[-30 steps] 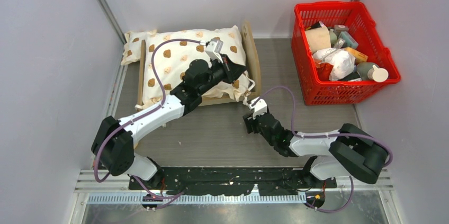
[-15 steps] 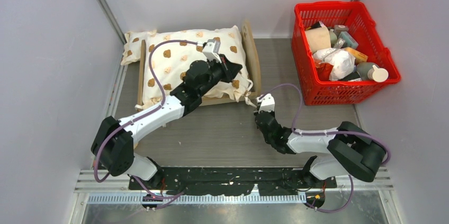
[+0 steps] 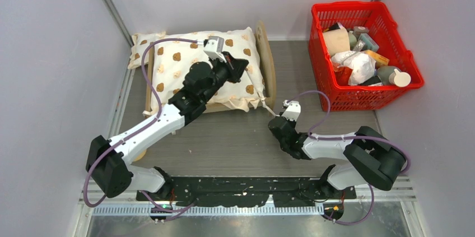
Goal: Set up the pet bed
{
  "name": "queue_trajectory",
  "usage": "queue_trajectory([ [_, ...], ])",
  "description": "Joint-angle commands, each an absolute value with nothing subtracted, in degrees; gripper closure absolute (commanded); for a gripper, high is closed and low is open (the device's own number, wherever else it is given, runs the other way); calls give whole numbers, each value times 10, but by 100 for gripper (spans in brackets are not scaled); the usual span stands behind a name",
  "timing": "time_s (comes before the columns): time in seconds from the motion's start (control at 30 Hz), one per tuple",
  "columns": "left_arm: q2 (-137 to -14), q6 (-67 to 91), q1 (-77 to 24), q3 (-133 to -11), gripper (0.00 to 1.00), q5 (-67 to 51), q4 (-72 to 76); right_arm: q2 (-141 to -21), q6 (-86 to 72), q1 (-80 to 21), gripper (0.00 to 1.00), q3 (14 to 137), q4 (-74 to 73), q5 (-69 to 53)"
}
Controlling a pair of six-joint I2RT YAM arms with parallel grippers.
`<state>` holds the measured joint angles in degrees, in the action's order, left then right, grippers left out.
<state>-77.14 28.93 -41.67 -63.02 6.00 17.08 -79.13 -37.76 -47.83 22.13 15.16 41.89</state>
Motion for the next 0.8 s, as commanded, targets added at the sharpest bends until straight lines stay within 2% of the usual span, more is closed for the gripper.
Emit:
queue_trajectory([
  [0.0,-733,269,-414,-652,100,77,203,-809,-430,-467,95,215,140,423],
  [0.33,-747,242,-410,-697,100,97,163,-804,-515,-452,95,181,123,432],
  [0.47,-727,242,-437,-656,100,31,169,-792,-504,-452,95,178,137,424],
  [0.5,-720,219,-457,-639,100,19,159,-784,-488,-452,93,183,129,421],
  [0.53,-711,196,-479,-622,100,17,139,-760,-482,-452,84,193,115,422],
  [0.6,-692,186,-514,-588,100,26,91,-709,-464,-452,75,210,68,434],
  [0.63,-681,188,-523,-565,95,16,76,-669,-446,-452,73,215,42,444],
  [0.73,-629,185,-538,-505,70,-18,25,-584,-394,-452,53,246,-26,465],
  [0.77,-607,179,-539,-489,64,-15,-6,-548,-373,-452,50,253,-28,460],
])
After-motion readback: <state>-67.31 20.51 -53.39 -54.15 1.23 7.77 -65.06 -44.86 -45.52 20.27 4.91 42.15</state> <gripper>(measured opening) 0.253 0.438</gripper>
